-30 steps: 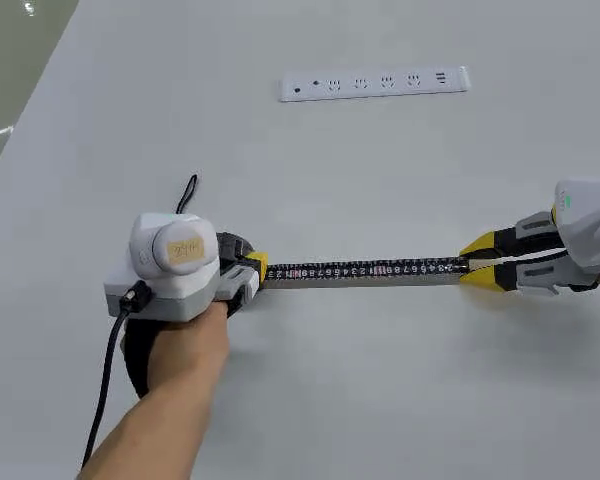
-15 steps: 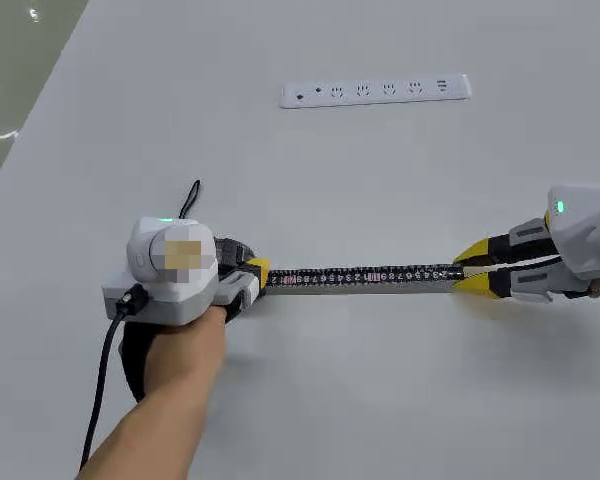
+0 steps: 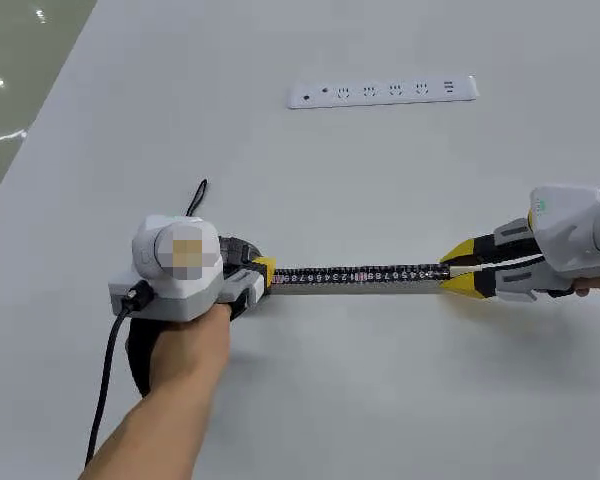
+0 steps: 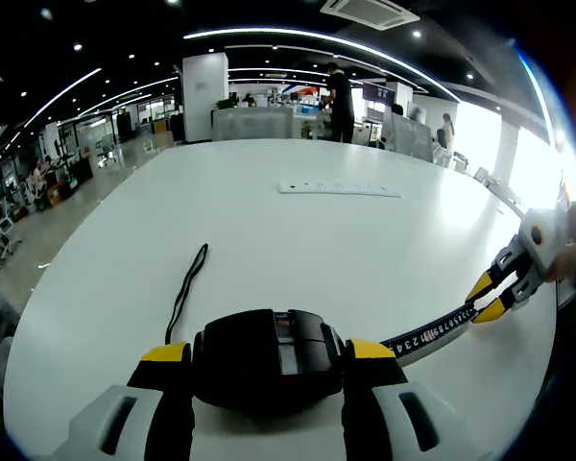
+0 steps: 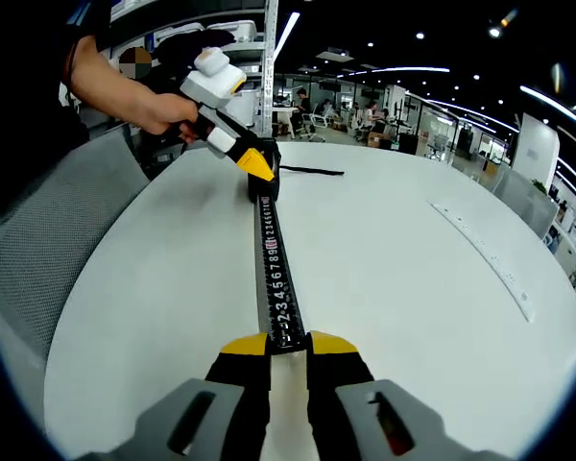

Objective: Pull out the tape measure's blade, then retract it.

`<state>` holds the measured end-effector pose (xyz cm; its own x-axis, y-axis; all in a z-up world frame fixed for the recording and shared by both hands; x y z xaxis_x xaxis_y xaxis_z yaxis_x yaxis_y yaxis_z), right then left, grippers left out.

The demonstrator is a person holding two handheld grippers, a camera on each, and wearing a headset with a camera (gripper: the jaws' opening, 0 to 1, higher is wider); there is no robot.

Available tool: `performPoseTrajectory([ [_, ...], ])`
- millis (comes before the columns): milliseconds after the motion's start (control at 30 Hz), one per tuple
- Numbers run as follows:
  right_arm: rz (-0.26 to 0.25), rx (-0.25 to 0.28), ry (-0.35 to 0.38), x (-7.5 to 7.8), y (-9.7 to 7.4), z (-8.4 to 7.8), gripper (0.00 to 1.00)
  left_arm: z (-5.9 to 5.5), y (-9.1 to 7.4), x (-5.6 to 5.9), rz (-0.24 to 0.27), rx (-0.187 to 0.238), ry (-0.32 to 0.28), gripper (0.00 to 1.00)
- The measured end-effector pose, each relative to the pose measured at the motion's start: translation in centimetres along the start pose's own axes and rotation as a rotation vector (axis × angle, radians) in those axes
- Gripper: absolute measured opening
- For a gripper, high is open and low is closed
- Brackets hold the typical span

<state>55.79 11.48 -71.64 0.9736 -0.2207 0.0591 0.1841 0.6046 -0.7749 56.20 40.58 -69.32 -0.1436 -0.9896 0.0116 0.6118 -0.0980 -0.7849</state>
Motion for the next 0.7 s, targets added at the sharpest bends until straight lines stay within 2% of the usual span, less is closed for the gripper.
performPoseTrajectory([
  [700,0.023,0.021,0.005,-0.4,1.8,2.0,0.12,0.0,0.1,-0.1,-0.008,-0.005,-0.014,0.59],
])
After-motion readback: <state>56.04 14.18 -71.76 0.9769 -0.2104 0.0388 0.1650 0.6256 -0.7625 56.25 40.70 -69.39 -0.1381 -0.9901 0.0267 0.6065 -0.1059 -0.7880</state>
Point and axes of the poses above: the centre of the closed fingertips' face, and the gripper's own axes: y roughly forward along the fingers, x roughly to its right, z roughly out of its top, the point moved 6 cm from there along -y, roughly backward along the fingers, and after that the axes turned 12 degrees about -x, right-handed, at the moved point
